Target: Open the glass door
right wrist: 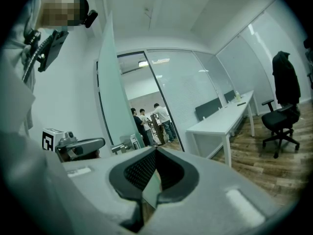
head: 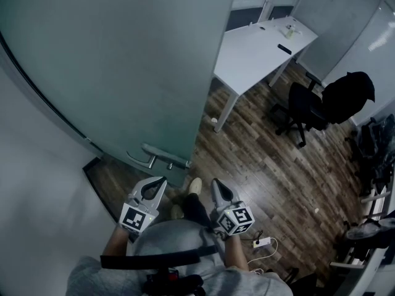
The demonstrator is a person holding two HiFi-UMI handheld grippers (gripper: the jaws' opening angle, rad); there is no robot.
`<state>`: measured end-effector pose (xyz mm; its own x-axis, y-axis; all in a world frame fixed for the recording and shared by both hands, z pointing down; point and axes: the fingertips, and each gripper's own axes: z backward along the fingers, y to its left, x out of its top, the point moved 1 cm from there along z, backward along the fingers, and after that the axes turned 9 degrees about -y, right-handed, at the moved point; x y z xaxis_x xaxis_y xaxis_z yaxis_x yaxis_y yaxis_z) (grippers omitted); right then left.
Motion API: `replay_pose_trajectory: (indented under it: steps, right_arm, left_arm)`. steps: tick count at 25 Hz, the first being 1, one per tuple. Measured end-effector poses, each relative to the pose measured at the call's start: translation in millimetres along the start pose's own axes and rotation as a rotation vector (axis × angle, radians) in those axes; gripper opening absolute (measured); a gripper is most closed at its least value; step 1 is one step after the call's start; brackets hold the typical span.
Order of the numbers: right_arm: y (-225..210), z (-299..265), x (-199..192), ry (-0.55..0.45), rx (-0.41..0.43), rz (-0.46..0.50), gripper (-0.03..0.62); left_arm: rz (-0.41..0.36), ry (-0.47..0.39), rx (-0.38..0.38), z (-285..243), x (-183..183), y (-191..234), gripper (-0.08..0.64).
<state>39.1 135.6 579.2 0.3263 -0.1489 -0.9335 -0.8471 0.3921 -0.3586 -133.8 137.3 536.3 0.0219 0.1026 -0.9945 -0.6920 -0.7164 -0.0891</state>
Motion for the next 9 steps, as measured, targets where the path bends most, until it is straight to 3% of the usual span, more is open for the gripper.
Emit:
replay_pose_trajectory:
  steps: [9]
  right_arm:
    - [-1.3,0.7,-1.2,0.007,0.002,-0.002,0.0]
  left_arm:
    - [-0.007,0.0,-0.005,-2.0,6.2,-3.8,0.003]
